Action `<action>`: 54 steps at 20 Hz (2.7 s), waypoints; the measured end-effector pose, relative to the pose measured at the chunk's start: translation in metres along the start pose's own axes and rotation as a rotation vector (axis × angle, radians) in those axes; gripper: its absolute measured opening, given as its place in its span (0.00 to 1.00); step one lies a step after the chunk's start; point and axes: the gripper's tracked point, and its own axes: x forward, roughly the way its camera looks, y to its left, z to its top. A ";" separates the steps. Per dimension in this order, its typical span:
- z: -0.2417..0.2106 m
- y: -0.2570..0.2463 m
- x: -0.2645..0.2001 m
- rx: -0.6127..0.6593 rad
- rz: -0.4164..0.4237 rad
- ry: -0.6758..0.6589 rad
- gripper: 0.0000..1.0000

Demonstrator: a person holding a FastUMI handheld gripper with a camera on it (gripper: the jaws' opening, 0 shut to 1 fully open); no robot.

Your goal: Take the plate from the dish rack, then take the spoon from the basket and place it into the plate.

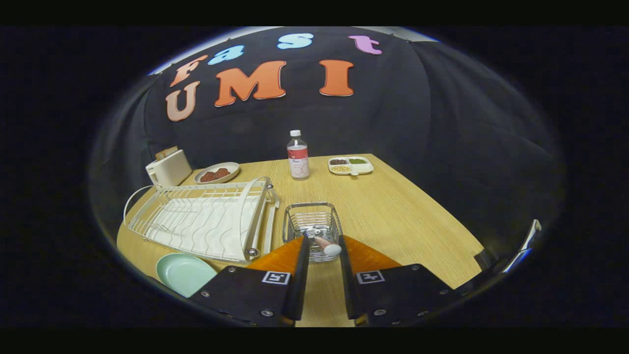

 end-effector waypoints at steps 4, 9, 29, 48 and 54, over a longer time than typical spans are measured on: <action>-0.001 0.010 0.003 -0.042 0.018 0.000 0.22; 0.011 0.020 0.000 -0.036 0.049 0.015 0.12; 0.086 0.031 -0.072 -0.028 0.209 -0.025 0.11; 0.042 0.148 -0.118 -0.123 0.612 0.089 0.11; 0.008 0.180 -0.116 -0.155 0.687 0.154 0.10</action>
